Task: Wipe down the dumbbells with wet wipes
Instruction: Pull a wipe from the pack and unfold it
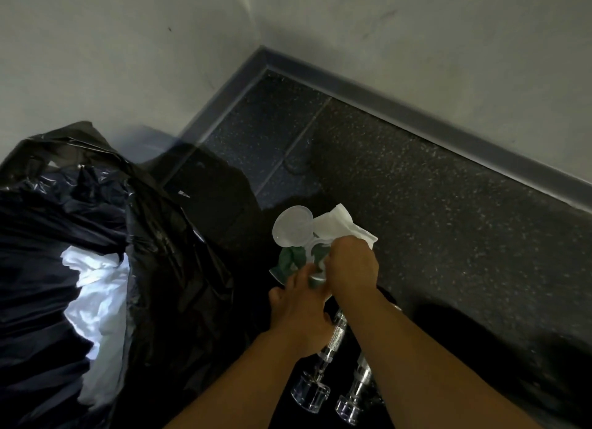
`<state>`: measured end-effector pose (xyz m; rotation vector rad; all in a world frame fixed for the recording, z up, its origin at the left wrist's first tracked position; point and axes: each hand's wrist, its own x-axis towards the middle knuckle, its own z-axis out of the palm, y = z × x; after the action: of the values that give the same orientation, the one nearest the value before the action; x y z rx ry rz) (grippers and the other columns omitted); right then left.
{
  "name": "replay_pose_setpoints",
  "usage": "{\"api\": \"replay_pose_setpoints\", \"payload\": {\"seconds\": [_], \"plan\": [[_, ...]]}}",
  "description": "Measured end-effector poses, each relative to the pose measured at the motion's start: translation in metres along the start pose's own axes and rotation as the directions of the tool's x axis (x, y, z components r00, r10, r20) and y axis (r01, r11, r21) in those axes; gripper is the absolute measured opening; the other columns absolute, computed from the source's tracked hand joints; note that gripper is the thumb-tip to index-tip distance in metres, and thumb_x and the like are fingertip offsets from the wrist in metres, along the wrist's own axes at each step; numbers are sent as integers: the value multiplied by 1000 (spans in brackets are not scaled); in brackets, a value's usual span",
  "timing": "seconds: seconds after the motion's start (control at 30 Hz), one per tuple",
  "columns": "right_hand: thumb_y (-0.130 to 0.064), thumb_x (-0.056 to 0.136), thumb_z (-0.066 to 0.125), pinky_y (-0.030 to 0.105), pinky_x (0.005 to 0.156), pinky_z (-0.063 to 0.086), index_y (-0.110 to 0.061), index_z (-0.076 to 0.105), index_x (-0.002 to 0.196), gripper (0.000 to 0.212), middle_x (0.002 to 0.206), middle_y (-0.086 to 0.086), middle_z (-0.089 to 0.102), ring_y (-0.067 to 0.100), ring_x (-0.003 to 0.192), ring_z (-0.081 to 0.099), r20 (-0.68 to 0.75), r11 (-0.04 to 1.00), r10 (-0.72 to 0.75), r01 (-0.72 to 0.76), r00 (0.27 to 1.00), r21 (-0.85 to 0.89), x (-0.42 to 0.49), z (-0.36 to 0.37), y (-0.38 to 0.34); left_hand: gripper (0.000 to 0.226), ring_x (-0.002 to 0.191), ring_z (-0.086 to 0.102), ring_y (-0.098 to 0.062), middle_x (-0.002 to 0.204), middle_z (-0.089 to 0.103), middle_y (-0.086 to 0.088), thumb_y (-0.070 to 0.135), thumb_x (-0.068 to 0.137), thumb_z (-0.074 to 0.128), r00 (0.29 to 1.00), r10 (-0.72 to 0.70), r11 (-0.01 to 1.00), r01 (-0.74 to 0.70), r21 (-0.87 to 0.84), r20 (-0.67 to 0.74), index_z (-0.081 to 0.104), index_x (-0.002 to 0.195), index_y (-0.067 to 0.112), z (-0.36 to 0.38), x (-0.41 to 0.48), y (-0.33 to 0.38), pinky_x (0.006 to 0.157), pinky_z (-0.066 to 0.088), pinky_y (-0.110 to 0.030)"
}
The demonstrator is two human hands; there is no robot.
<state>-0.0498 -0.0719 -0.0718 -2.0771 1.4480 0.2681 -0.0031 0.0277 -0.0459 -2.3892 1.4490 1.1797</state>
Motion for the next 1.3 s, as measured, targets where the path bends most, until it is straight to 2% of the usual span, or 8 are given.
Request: {"api": "replay_pose_setpoints", "payload": {"seconds": [0.33, 0.57, 0.77, 0.93, 1.0, 1.1, 1.2, 1.3], "plan": [[-15, 93, 53, 32, 81, 50, -8, 62, 104, 16, 112, 10, 60, 23, 104, 58, -29, 986, 143, -140, 989, 92, 3, 9, -9, 52, 146, 1, -15, 159, -2, 8, 32, 93, 45, 1000, 5, 1000, -5, 27, -25, 29, 142, 41, 8, 6, -6, 112, 9, -42], [-27, 81, 63, 32, 71, 53, -4, 67, 89, 25, 94, 11, 64, 23, 86, 63, -6, 978, 48, -45, 999, 206, 3, 6, 5, 56, 146, 3, -14, 157, -1, 8, 28, 91, 48, 1000, 8, 1000, -8, 16, -5, 31, 142, 42, 2, 4, -4, 115, 10, -41], [-19, 74, 67, 31, 63, 50, -5, 65, 67, 16, 76, 7, 61, 16, 67, 57, 20, 945, -108, 97, 994, 312, -4, 2, 27, 56, 145, 2, -13, 157, -6, 9, 29, 92, 49, 1000, 6, 1000, -6, 6, -6, 30, 143, 45, 1, 1, -3, 115, 7, -37], [-35, 82, 63, 30, 63, 51, -10, 69, 76, 26, 72, 2, 65, 17, 70, 62, -5, 931, 95, -87, 995, 355, -2, 2, 24, 72, 146, -1, -14, 157, -7, 8, 28, 92, 50, 1000, 5, 1000, -5, 20, -2, 10, 146, 52, 5, 1, -3, 113, 4, -37], [-42, 85, 61, 29, 66, 50, -10, 69, 88, 33, 87, 6, 67, 21, 83, 63, 7, 950, 167, -163, 986, 265, 1, 5, 16, 72, 146, -1, -15, 157, -7, 8, 28, 92, 50, 1000, 1, 1000, -1, 30, 4, 9, 146, 52, 4, 1, -2, 113, 5, -37], [-29, 89, 57, 33, 76, 51, -9, 62, 104, 25, 108, 10, 62, 24, 99, 60, 22, 959, 232, -232, 973, 164, 3, 4, 6, 68, 146, 1, -16, 157, -7, 7, 31, 92, 48, 1000, 6, 998, -7, 55, 6, 12, 147, 49, 4, 1, -1, 113, 8, -39], [-29, 83, 59, 33, 75, 54, -13, 66, 91, 19, 100, 7, 64, 22, 90, 62, 15, 953, 214, -212, 977, 216, -2, 1, 5, 65, 146, 0, -16, 157, -8, 8, 32, 92, 49, 1000, 11, 998, -11, 54, 9, 17, 146, 48, 5, 1, -1, 114, 8, -40], [-29, 72, 64, 40, 80, 52, -24, 57, 55, 19, 68, -5, 60, 19, 77, 61, 38, 916, 78, -87, 996, 391, -16, 3, 13, 58, 145, 4, -15, 156, -6, 7, 34, 91, 51, 1000, 7, 999, -7, 39, 10, 27, 142, 47, 2, 2, -1, 113, 9, -40]]}}
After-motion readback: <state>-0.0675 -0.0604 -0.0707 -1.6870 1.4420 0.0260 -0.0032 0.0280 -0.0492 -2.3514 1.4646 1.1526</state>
